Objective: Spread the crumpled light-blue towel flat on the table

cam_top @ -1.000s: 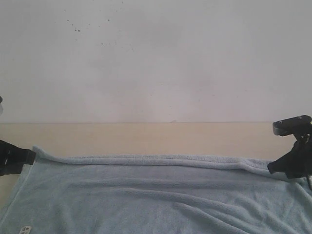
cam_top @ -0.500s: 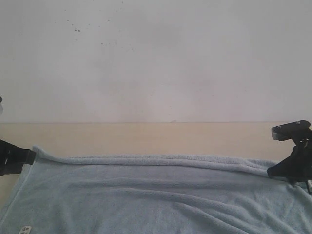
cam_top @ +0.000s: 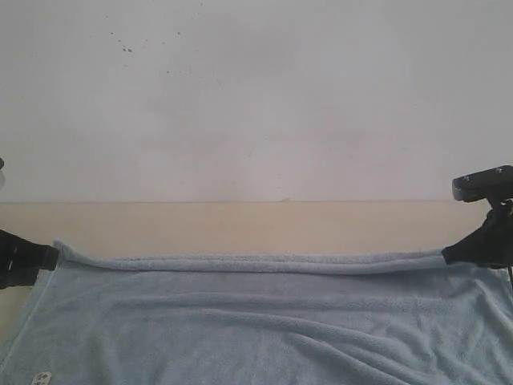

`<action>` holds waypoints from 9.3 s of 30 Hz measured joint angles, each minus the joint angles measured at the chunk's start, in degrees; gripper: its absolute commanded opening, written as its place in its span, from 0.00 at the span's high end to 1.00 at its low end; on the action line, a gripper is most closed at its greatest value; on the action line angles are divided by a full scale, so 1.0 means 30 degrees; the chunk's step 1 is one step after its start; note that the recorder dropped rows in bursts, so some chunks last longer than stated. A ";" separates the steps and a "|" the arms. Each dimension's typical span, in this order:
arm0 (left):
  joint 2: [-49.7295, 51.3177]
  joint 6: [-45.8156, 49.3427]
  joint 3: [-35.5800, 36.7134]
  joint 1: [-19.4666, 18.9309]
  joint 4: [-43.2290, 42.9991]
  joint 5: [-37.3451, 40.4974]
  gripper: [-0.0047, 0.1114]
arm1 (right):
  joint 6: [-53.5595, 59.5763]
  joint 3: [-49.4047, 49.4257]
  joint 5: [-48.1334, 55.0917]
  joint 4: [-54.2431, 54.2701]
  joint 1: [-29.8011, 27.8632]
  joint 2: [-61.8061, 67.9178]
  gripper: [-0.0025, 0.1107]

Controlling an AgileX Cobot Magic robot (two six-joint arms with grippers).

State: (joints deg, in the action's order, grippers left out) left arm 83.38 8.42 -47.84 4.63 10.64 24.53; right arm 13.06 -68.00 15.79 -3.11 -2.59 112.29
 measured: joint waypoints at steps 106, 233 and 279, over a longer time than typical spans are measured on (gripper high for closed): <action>-0.5748 0.9252 0.3002 0.0000 1.0145 0.0261 0.80 | -0.5013 0.9082 0.1824 -0.2044 -0.0068 -0.3452 0.98; 0.1621 0.0704 -0.2882 -0.0043 -0.1044 0.1195 0.92 | 0.2506 0.8888 0.0095 0.7553 -0.0068 -1.0500 0.98; 0.3623 0.2943 0.4925 -0.0043 -0.0887 -0.2028 0.92 | 0.2262 1.3162 0.1102 0.8906 -0.0068 -1.5620 0.98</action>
State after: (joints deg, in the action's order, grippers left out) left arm 94.25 17.25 -33.07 4.50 7.98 18.45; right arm 19.84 -28.51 19.10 23.61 -2.79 65.43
